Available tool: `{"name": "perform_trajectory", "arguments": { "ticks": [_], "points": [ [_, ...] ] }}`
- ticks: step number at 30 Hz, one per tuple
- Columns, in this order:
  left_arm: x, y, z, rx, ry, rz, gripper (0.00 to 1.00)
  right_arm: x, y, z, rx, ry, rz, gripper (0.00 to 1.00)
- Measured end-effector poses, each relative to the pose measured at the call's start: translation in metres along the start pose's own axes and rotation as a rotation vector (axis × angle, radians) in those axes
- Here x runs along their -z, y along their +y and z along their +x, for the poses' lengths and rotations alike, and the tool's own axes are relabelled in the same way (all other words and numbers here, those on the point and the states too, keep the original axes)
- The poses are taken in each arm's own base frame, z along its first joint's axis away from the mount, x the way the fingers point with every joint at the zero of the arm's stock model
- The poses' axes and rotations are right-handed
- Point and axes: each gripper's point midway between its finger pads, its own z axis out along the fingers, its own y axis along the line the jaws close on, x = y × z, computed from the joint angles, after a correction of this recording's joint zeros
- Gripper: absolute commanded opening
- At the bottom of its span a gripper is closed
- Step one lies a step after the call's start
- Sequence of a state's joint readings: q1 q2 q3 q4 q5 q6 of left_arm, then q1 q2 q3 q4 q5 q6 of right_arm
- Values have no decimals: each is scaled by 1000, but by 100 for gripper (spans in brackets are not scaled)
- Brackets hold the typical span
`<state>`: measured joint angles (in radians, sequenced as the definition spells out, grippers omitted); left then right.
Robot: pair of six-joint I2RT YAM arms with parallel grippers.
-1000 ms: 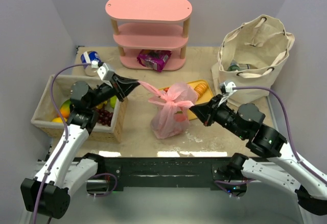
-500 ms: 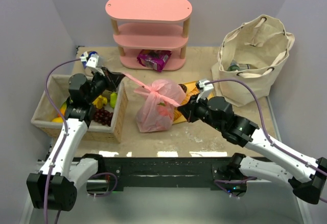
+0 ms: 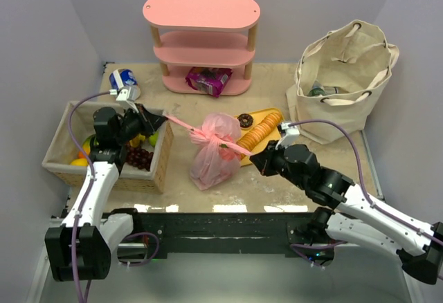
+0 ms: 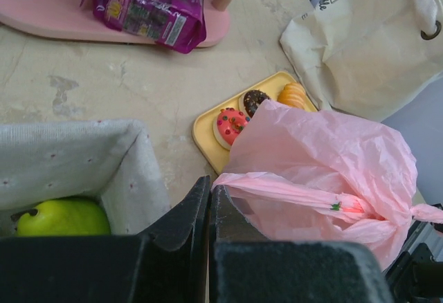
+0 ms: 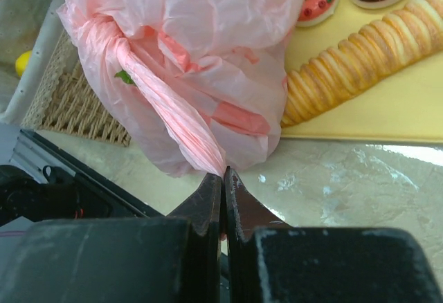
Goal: Place the mixed food into the grocery bags and tie them
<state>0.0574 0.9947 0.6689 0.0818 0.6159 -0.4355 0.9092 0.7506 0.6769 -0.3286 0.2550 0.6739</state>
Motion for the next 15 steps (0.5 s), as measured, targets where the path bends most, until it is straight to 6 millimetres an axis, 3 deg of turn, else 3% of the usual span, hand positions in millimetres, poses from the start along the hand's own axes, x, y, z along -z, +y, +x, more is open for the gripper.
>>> {"name": "perform_trajectory", "arguments": {
  "ticks": [5,15],
  "points": [
    [4,12,15,37,29,-18,0,6,-9,7,-50,4,23,0],
    [6,13,18,51,45,-6,0,16,-17,9,-106,2,56,0]
  ]
}}
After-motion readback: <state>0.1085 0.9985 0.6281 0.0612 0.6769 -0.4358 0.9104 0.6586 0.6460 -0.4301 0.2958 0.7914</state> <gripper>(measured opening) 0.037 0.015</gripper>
